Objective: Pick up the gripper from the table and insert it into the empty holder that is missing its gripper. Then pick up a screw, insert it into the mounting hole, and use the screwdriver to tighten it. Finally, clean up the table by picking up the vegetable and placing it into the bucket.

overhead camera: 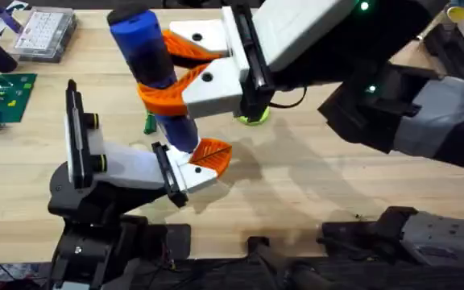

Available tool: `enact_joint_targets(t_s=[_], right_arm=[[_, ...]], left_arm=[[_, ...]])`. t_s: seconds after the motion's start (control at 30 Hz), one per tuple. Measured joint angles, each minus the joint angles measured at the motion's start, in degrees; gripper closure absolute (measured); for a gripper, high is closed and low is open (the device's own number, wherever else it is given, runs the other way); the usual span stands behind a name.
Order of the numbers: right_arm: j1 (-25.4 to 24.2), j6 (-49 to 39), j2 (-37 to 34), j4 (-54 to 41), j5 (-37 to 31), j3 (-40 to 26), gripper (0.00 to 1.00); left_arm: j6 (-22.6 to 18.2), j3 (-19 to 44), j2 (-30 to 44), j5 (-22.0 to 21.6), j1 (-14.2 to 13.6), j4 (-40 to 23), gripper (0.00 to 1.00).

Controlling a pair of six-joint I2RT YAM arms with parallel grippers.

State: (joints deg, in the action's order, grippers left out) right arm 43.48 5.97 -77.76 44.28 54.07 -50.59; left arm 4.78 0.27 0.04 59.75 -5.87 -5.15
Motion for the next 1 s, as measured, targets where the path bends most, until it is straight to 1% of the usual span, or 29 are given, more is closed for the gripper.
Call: enact_joint_targets(t_s=[0.27,0.33,0.43,0.73,0.87,1.0], right_arm=[[0.0,0.0,0.0,0.3,0.0,0.0,0.905],[0.0,0.2,-0.3,2.9,0.0,0.0,0.907],[0.0,0.7,-0.3,4.1,0.0,0.0,0.905],[0.0,2.1,-0.3,3.1,0.0,-0.2,0.906],[-0.9,2.2,-0.4,-5.7,0.2,-3.2,0.905],[-3.4,-2.9,-0.5,-23.1,0.5,-9.6,0.907]], left_arm=[[0.0,0.0,0.0,0.0,0.0,0.0,0.985],[0.0,0.0,0.0,0.0,0.0,0.0,0.985],[0.0,0.0,0.0,0.0,0.0,0.0,0.985],[0.0,0.0,0.0,0.0,0.0,0.0,0.985],[0.0,0.0,0.0,0.0,0.0,0.0,0.985],[0.0,0.0,0.0,0.0,0.0,0.0,0.985]])
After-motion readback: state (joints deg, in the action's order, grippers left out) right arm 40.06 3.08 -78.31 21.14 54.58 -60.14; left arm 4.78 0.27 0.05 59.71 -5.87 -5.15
